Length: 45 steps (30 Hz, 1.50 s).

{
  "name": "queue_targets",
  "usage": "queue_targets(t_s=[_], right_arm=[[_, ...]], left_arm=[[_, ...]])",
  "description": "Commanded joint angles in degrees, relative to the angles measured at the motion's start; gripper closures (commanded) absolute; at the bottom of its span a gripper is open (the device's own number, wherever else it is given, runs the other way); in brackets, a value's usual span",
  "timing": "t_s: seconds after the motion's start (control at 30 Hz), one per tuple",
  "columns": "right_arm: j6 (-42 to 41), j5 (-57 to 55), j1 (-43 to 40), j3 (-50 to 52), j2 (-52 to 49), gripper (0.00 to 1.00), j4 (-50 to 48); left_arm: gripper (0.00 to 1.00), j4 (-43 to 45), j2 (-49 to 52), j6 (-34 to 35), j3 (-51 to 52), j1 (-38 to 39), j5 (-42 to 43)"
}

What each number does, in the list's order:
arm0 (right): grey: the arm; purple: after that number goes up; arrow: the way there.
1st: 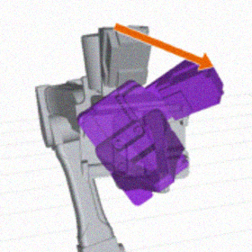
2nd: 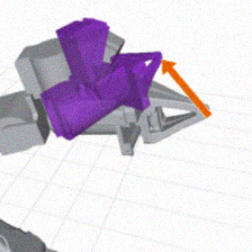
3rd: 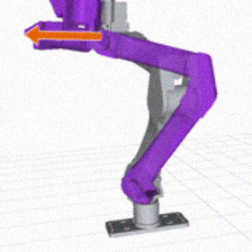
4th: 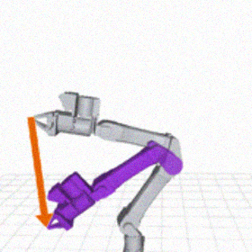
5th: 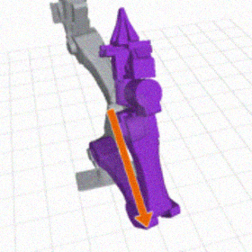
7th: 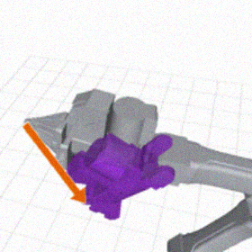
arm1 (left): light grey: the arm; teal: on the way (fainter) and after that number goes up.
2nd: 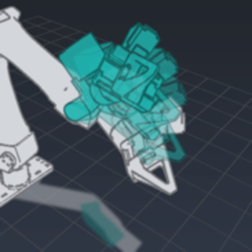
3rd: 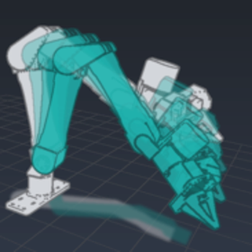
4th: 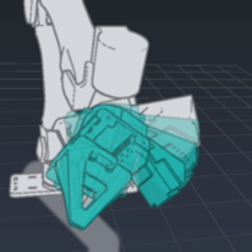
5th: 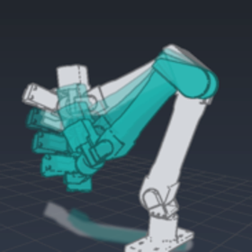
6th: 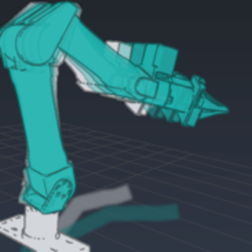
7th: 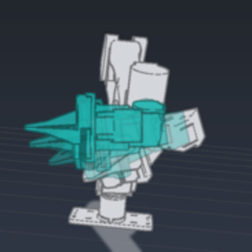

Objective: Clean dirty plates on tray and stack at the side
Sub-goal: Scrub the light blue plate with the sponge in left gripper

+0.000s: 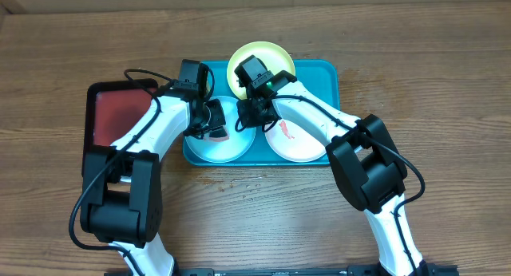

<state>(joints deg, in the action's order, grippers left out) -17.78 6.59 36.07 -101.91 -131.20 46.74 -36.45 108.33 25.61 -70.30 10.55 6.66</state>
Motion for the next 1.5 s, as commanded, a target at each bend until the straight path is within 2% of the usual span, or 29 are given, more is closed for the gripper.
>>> queue_targets(t_s=[0.0, 0.07, 0.23, 0.37, 0.5, 0.73, 0.9, 1.07, 1.23, 1.47], right_arm=[[0.13, -0.57, -0.13, -0.48, -0.94, 0.85, -0.11], [0.13, -0.57, -0.13, -0.48, -0.94, 0.85, -0.09], [0.13, -0.55, -0.13, -0.48, -0.94, 0.85, 0.09], [0.13, -0.57, -0.13, -0.48, -0.94, 0.85, 0.09], [0.13, -0.57, -0.13, -0.48, -0.94, 0.85, 0.09], [0.13, -0.57, -0.13, -0.48, -0.94, 0.85, 0.07], [0.13, -0.55, -0.13, -0.48, -0.94, 0.85, -0.15], [0.11, -0.57, -0.13, -0.48, -0.94, 0.85, -0.85], [-0.09, -0.55, -0.13, -0.48, -0.94, 0.85, -1.97], [-0.09, -0.57, -0.13, -0.48, -0.94, 0.86, -1.79]], left_arm=[[0.79, 0.31, 0.15, 0.11, 0.57, 0.59, 0.11], [0.86, -0.24, 0.15, -0.15, 0.57, 0.35, -1.16], [0.96, -3.78, 0.15, -0.31, 0.57, 0.33, -8.94], [0.96, -5.35, 0.13, -0.98, 0.55, 0.31, -13.22], [0.96, -5.29, 0.13, -5.20, -0.33, 0.31, -17.38], [0.95, -5.29, 0.13, -7.78, -4.35, 0.37, -17.70], [0.96, -4.92, 0.13, -7.17, -6.88, 0.37, -15.63], [0.96, -3.19, 0.20, -4.59, -6.71, 0.31, -3.93], [0.96, -0.98, 1.88, -1.16, -6.54, 1.70, 2.08], [0.96, -0.66, 7.32, -1.14, -6.54, 2.56, 2.21]])
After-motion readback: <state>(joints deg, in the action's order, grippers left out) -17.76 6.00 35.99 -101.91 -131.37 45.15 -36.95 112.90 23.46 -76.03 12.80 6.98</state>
